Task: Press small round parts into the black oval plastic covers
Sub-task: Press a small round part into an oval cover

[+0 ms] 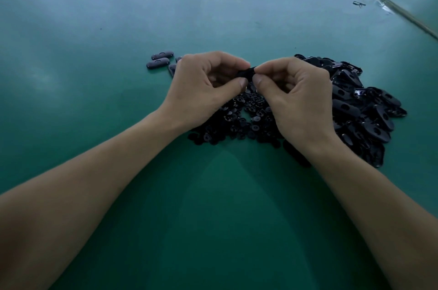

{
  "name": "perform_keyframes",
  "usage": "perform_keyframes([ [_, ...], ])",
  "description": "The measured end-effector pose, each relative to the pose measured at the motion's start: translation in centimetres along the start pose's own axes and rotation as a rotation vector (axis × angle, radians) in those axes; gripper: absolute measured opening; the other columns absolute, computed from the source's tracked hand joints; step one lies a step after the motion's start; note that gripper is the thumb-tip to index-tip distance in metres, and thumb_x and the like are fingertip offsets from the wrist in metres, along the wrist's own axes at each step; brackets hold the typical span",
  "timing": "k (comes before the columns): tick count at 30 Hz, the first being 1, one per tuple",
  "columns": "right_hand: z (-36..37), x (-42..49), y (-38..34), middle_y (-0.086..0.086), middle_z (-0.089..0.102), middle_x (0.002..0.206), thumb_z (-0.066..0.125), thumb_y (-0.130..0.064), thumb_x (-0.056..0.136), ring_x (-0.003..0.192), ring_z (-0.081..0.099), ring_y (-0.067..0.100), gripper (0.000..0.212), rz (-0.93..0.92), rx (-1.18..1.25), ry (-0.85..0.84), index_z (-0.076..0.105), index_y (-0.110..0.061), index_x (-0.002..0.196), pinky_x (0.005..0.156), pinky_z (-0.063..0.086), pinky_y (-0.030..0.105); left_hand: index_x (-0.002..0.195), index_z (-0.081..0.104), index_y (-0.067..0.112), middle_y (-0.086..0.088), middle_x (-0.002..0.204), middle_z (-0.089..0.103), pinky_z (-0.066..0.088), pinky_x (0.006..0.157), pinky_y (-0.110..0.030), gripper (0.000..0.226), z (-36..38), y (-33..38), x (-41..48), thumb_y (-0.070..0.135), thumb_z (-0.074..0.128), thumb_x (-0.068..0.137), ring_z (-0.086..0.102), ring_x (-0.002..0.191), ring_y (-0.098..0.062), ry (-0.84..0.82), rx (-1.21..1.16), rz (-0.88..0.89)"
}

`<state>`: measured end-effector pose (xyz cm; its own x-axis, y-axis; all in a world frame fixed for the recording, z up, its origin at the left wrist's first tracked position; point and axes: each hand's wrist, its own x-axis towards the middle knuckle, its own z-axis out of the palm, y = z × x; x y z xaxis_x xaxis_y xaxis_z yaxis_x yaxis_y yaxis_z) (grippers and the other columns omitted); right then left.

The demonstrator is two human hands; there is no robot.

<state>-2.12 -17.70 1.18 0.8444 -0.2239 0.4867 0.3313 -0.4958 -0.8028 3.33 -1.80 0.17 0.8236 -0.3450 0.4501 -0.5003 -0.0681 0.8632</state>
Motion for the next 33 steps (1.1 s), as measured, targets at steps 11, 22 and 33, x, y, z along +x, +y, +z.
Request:
perform_keyframes([
  [11,0.2,-0.17,-0.26,-0.014,0.071,0.077,0.073,-0.011,0.086,0.072,0.069,0.006,0.016,0.009,-0.056,-0.018,0.073,-0.027,0.087,0.075,0.059,0.036,0.096,0.069,0.021,0.006,0.089,0.075,0.056,0.079,-0.021,0.027,0.05,0.28,-0.11,-0.003,0.073,0.083,0.072,0.082,-0.006,-0.02,0.013,0.01],
  [22,0.3,-0.58,-0.8,-0.005,0.07,0.087,0.072,-0.013,0.087,0.078,0.064,0.006,0.017,-0.069,-0.138,-0.027,0.079,-0.019,0.101,0.07,0.046,0.014,0.093,0.065,0.021,0.003,0.086,0.072,0.056,0.076,-0.026,0.021,0.0,0.13,0.14,0.002,0.072,0.087,0.067,0.079,-0.009,0.012,0.02,0.02],
  [33,0.2,-0.57,-0.86,-0.016,0.066,0.084,0.065,-0.013,0.092,0.083,0.064,0.002,0.009,-0.044,-0.186,-0.054,0.066,-0.02,0.097,0.072,0.045,0.009,0.097,0.067,0.011,0.002,0.088,0.073,0.056,0.079,-0.022,0.018,0.01,0.05,0.06,-0.003,0.071,0.087,0.069,0.08,-0.005,-0.036,0.026,0.016],
])
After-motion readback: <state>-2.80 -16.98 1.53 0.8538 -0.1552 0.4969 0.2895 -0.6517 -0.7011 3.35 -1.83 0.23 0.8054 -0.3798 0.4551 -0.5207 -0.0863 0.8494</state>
